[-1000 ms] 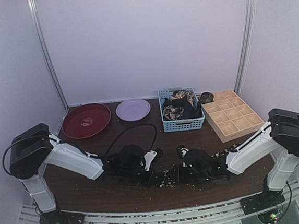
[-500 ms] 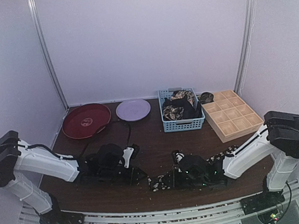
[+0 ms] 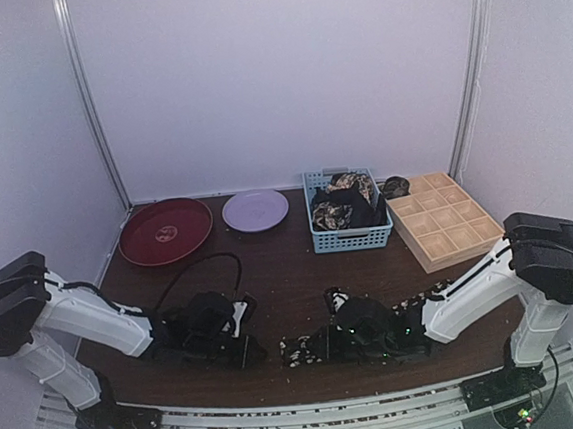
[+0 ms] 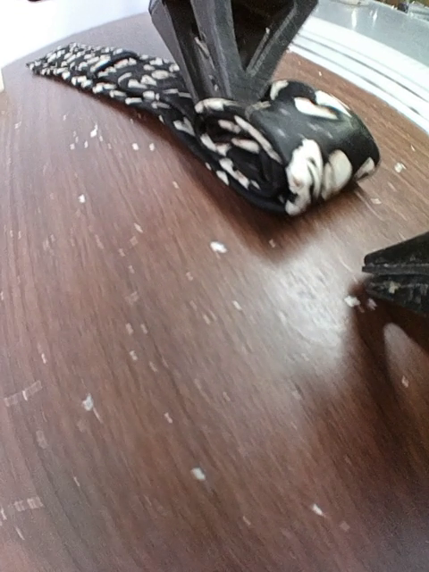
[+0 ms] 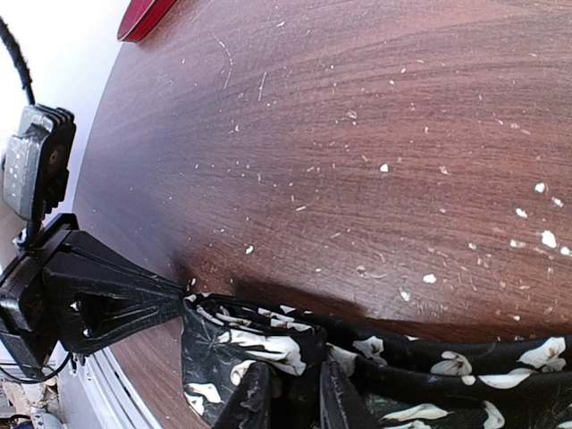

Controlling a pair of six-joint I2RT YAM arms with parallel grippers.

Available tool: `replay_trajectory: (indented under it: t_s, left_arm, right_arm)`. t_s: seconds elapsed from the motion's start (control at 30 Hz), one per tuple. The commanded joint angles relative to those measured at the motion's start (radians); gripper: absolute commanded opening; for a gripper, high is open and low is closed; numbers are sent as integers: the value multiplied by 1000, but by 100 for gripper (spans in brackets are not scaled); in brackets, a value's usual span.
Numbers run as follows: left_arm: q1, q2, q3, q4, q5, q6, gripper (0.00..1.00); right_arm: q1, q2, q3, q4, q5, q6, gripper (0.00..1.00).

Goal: Roll the ties
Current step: Roll the tie at the center of the board.

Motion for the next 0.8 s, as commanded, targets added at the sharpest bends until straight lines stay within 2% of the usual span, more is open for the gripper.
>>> replay_trajectory:
  t_s: [0.0, 0.4, 0.77]
  left_arm:
    - [-3, 57, 8, 36, 26, -23, 0]
    - [-3, 139, 12, 283, 200, -53, 0]
    - [-3, 122, 73, 294, 231, -42, 0]
  right_arm:
    - [7, 8, 10, -58, 25, -24, 22]
    - [6, -30, -28, -62, 58, -36, 22]
    - [7, -60, -58, -44, 83, -68, 23]
